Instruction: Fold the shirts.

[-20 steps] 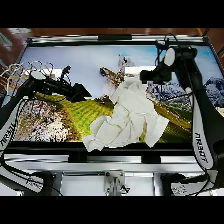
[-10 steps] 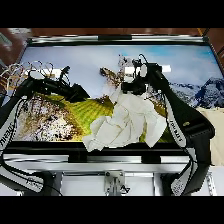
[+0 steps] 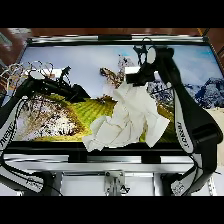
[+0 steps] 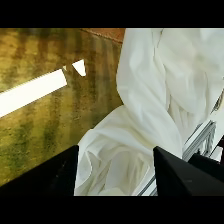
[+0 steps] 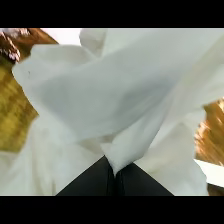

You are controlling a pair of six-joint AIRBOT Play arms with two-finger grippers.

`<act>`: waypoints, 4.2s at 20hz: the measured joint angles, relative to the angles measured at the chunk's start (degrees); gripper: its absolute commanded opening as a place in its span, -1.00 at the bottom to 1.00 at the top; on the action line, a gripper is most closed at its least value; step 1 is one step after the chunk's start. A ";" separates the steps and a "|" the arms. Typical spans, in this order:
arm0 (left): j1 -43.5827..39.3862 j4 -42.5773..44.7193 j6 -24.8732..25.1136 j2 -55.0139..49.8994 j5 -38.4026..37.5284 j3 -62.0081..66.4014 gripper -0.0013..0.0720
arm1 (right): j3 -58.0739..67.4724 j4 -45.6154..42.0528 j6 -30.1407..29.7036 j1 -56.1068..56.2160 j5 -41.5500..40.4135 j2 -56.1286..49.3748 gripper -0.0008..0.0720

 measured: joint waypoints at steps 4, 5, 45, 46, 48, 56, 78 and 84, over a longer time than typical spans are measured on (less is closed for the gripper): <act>-0.52 -0.02 -0.02 0.00 -0.26 0.00 0.50 | 1.18 -5.66 -0.94 -0.92 9.55 5.64 -0.77; -0.63 -0.02 -0.02 0.02 -0.28 0.00 0.51 | 1.09 -4.90 -0.50 -0.96 11.08 6.29 -0.77; -9.11 -17.42 5.97 -2.51 12.26 17.05 -0.82 | 0.76 9.16 -2.40 9.60 8.26 26.77 -0.77; -7.28 -16.98 6.21 -0.24 12.63 18.38 -0.82 | 0.76 5.90 -1.92 9.60 4.96 26.77 -0.77; -3.30 -16.33 6.91 5.18 13.05 21.18 -0.82 | 0.74 0.92 -0.44 9.57 -6.47 26.77 -0.77; 4.48 -11.32 11.76 29.81 17.20 29.31 -0.82 | 1.14 5.68 1.40 9.57 -42.10 26.82 -0.77; -7.39 17.38 -9.53 37.59 12.07 -24.11 0.89 | -25.77 4.57 -0.31 9.44 -0.66 21.29 0.43; -4.37 23.30 -7.74 36.89 10.56 -14.25 0.89 | -15.89 0.11 2.89 7.58 1.64 21.24 0.44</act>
